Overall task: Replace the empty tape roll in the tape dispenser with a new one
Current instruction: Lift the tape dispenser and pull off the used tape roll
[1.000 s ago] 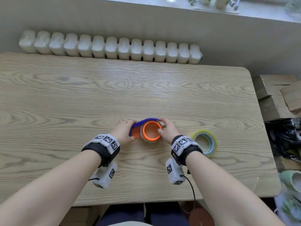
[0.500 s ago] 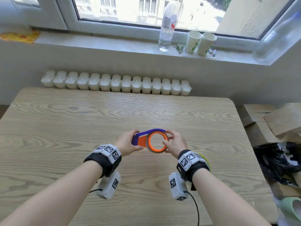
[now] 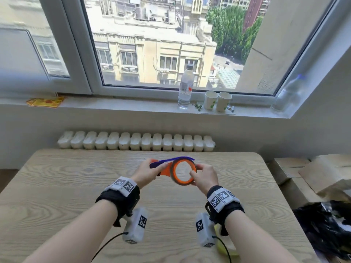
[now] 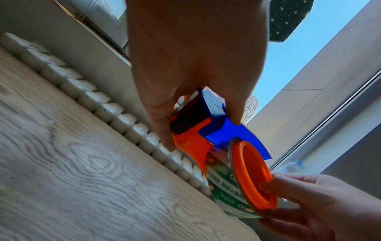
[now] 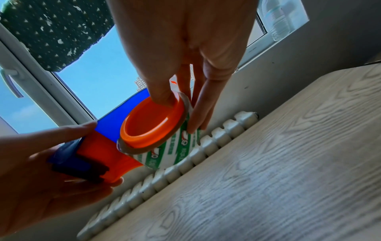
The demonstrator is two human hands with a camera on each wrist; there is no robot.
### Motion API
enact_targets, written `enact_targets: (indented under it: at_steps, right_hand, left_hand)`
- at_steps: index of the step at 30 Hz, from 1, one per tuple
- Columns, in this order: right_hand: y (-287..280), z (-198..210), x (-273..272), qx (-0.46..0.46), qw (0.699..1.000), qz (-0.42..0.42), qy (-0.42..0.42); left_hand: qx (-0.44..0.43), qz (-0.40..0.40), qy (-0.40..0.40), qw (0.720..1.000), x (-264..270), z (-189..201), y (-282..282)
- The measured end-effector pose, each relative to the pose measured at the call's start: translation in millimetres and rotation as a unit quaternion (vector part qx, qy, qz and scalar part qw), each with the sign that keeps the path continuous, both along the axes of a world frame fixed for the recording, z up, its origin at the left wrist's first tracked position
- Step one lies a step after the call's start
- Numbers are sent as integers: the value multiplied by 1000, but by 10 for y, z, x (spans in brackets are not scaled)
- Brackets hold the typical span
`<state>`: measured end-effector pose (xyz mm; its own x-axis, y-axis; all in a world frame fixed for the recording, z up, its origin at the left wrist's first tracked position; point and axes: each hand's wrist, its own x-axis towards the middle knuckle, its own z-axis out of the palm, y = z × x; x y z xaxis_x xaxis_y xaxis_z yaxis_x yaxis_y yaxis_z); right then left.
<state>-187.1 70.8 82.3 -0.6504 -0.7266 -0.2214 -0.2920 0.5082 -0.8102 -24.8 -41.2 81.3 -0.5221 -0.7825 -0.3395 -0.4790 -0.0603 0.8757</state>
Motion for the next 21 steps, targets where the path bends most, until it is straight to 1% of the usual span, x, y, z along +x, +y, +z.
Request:
enact_targets:
  at_steps: [2, 6, 13, 21]
  right_hand:
    - [-39, 34, -19, -6, 1000, 0, -2]
    - [-122, 61, -41, -28, 1000, 4, 2]
    - [-201, 122, -57, -44, 998, -10, 49]
    - [-209, 79, -66, -80, 997, -13, 6]
  left_hand:
    - [-2, 4, 2, 1000, -9, 57, -40]
    - [-32, 4, 10, 999, -17, 139, -72]
    - [-36, 31, 18, 999, 17, 123, -117]
    - [12, 72, 54, 996, 26, 110, -88]
